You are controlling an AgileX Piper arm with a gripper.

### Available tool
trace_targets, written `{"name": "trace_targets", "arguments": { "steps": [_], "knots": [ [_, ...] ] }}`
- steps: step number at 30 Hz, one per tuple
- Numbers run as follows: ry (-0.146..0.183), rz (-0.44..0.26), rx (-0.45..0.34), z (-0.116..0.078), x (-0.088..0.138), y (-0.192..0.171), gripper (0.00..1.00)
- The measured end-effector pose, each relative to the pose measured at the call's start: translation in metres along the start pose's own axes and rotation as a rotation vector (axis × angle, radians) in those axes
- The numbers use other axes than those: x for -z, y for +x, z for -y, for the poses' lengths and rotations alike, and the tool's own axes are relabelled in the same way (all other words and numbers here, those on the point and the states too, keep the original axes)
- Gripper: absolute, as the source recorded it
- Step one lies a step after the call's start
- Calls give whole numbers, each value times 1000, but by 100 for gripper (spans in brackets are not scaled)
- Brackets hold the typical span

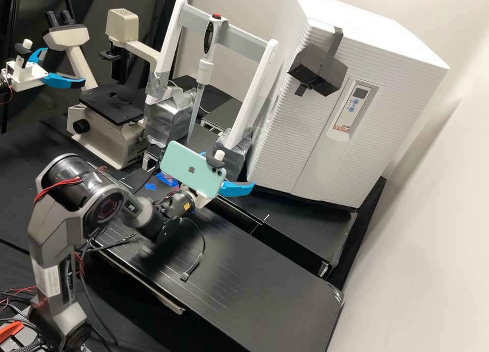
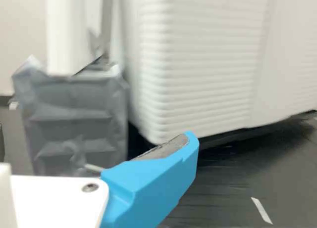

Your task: Open the door

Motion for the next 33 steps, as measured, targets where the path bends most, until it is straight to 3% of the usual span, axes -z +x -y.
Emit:
{"name": "trace_targets", "arguments": {
  "steps": [4,6,13,21,25,33],
  "knots": [
    [58,-30,-94,-28,5,-10,100],
    [65,-57,-131,-40,12,-10,100],
    [49,-151,-222,-77,47,6,100],
    [71,-97,-286,-105,62,24,100],
    [57,-43,-317,-113,66,35,100],
    [38,-2,-321,-115,67,49,100]
  ]
}}
